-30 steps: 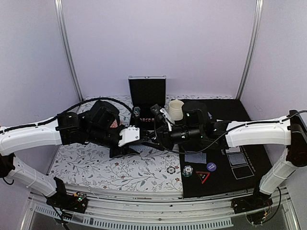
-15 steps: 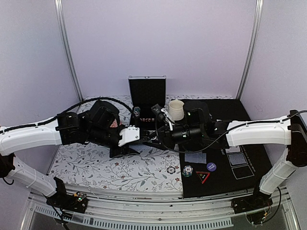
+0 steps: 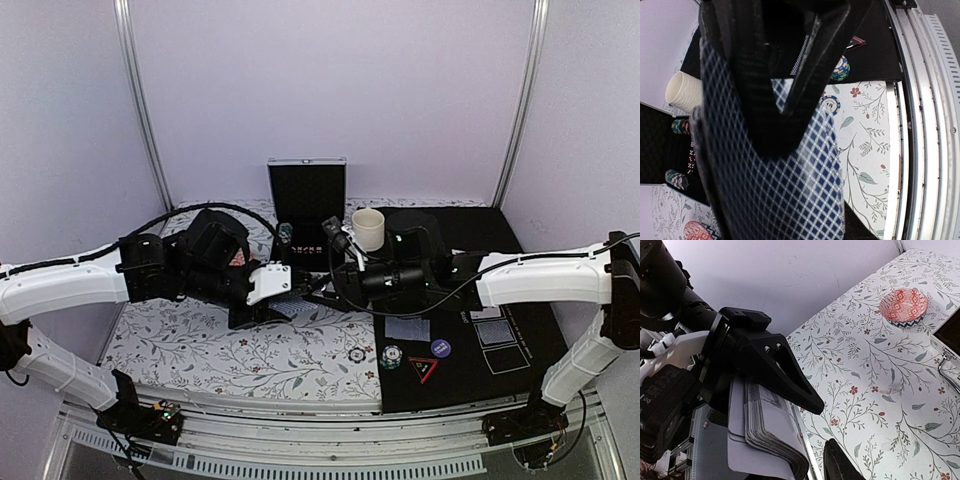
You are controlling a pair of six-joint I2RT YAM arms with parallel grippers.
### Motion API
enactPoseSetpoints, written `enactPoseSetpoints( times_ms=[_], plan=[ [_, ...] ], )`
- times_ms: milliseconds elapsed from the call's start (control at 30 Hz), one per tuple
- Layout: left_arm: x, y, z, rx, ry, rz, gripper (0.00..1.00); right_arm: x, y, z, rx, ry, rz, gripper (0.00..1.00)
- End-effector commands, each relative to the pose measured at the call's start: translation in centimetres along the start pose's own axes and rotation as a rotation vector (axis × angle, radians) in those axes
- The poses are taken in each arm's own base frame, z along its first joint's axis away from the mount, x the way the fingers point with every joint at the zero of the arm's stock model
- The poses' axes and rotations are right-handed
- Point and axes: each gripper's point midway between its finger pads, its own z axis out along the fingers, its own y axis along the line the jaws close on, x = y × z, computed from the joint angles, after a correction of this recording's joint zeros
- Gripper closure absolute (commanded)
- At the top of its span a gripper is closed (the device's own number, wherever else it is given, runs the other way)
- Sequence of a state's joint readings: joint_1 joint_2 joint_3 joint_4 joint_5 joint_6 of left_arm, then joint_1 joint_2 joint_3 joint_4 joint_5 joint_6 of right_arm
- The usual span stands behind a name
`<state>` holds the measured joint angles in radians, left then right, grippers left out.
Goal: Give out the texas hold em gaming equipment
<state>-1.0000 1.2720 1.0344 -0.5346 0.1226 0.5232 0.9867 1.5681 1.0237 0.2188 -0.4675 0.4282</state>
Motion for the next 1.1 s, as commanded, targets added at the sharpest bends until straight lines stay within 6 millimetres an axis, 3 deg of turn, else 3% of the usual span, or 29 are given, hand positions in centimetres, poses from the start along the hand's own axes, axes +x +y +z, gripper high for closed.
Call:
enactPoseSetpoints(
  times_ms=[0,100,267,433,567,800,967,1033,1067],
  plan=[
    [-1.4,0.0,-0.7,0.005,-0.060,0.012,0.58,-0.6,-2.4,-1.7,0.141,-0.030,-0.008,0.70],
    [-1.4,0.1,-0.7,0.005,-0.060,0.013,0.58,-0.6,-2.1,-1.9,0.137,-0.021,-0.018,0.69],
    [-1.4,0.0,-0.5,0.008,-0.057,0.011,0.58,-0.9,-0.1,-1.3,0.043,0.014,-0.068,0.57],
    [-1.2,0.0,-0.5,0.007,-0.053,0.011,0.58,-2.4,1.0,-2.6,0.046,-0.023,-0.138,0.51],
    [-1.3,0.0,-0.5,0.007,-0.056,0.012,0.58,-2.4,1.6,-2.7,0.033,-0.005,-0.172,0.50],
    [-1.1,0.0,-0.5,0.007,-0.051,0.010,0.58,-2.9,2.7,-3.1,0.009,-0.005,-0.204,0.68],
    [-1.1,0.0,-0.5,0.003,-0.052,0.010,0.58,-3.1,2.6,-3.7,0.038,0.007,-0.200,0.73],
    [-1.1,0.0,-0.5,0.003,-0.051,0.010,0.58,-3.0,2.5,-3.8,0.049,0.018,-0.196,0.79],
    [-1.1,0.0,-0.6,0.003,-0.053,0.008,0.58,-3.0,2.6,-3.8,0.045,0.019,-0.197,0.87]
  ],
)
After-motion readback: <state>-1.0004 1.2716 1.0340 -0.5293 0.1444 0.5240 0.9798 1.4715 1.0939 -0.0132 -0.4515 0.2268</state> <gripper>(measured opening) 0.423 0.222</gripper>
